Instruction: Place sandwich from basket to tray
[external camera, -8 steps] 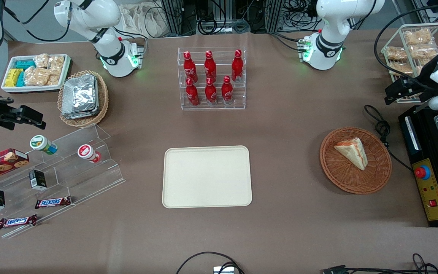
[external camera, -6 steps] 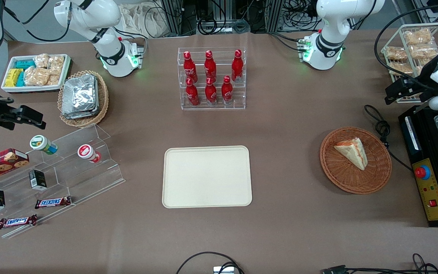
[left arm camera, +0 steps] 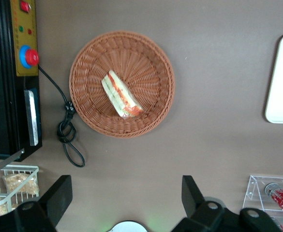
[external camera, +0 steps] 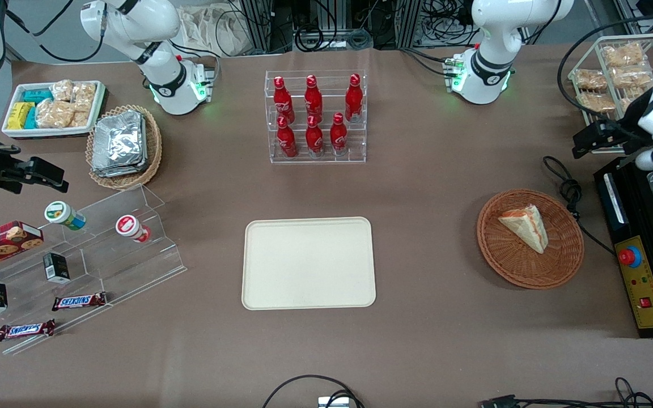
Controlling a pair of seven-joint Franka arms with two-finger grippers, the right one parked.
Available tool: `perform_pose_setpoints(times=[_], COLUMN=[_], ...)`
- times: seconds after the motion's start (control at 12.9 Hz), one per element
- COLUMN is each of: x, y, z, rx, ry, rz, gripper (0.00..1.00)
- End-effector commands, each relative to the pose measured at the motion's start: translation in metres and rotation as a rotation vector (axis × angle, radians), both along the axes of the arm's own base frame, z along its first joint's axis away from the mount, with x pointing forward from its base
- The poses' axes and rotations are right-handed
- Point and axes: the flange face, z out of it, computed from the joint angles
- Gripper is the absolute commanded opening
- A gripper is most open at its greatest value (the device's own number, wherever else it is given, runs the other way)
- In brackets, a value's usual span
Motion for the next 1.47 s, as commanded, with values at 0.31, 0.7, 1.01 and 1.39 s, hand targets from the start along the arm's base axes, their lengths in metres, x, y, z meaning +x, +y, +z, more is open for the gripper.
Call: perform_pose_setpoints(times=[0.31,0.7,1.01,1.39], x=[-0.006,-0.017,-0.017,-0.013], y=[0.050,0.049,0.043,0.043], z=[-0.116,-0.186,-0.229,-0.282], rx=[0.017,0.031,0.026,0.018], ry=[-0.033,-0.075,-0.099,-0.102], rz=[0.237,0.451,0.535,0.620], gripper=[1.00,1.00,1.00,1.00])
